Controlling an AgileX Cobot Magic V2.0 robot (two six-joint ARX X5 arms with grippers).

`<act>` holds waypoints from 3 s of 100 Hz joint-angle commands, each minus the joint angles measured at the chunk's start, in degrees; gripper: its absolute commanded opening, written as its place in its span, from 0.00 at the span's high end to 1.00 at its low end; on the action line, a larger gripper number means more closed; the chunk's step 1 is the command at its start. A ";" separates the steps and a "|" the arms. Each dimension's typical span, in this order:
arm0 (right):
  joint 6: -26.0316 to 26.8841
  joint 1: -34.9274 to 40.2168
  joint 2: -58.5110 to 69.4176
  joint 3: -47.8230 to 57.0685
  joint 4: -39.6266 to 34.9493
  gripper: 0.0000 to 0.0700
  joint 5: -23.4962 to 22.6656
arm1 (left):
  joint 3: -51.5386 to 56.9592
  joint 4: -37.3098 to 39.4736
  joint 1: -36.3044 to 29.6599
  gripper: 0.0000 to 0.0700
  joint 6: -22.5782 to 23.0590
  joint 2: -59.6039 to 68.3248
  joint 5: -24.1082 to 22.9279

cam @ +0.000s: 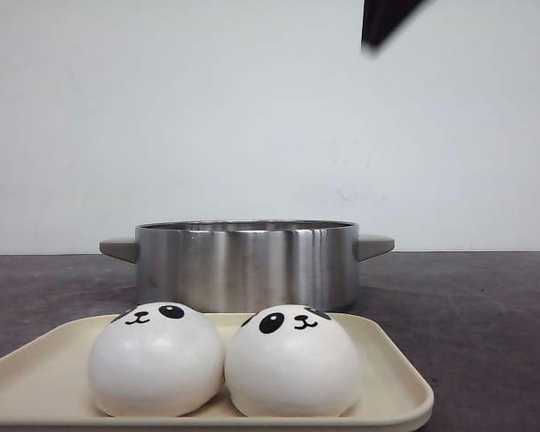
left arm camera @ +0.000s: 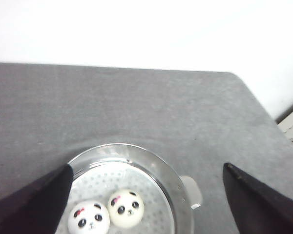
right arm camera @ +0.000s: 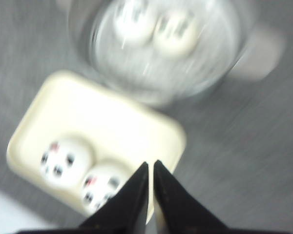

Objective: Steam buns
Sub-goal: 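Lower the right gripper onto the front panda bun nearest it, then grasp the bun with the right gripper and lift it, then lower the bun into the pot and open the right gripper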

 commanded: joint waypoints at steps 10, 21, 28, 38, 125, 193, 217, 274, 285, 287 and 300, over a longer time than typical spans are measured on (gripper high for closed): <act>8.44 4.55 0.50 -10.43 6.62 0.83 -6.73 | 0.90 -3.58 -1.20 0.15 1.57 -7.13 -0.15; 10.97 7.89 0.57 -15.47 10.45 0.12 -8.44 | 0.90 -5.79 -1.25 0.15 1.73 -11.04 -0.22; 13.29 9.70 0.63 -17.49 12.35 0.03 -8.37 | 0.90 -6.73 -1.25 0.15 1.73 -12.87 -0.22; 14.27 10.91 1.57 -18.32 13.07 0.04 -7.91 | 0.90 -7.63 -1.25 0.15 1.73 -14.51 -0.37; 14.64 9.86 18.49 -18.27 20.04 1.00 -3.21 | 0.90 -13.33 -1.25 0.15 0.98 -15.69 -0.33; -1.42 2.19 11.72 8.61 22.47 0.99 3.50 | 0.90 -12.44 -1.25 0.15 1.25 -15.67 -0.35; -1.92 -4.50 21.64 8.61 21.92 0.99 -2.23 | 0.90 -12.41 -1.25 0.15 1.25 -15.61 -0.35; -1.31 -6.73 32.15 8.61 21.97 0.23 -4.70 | 0.85 -12.92 -1.25 0.15 1.25 -15.58 -0.37; -1.22 -6.73 32.13 8.63 21.97 0.20 -3.87 | 0.85 -12.92 -1.25 0.15 1.25 -15.47 -0.37; -1.25 -6.73 32.11 8.63 21.97 0.20 -3.85 | 0.85 -12.92 -1.25 0.15 1.25 -15.39 -0.35; -1.25 -7.10 31.87 9.84 21.46 0.20 -3.85 | 0.68 -13.88 -1.25 0.15 1.25 -14.78 -0.35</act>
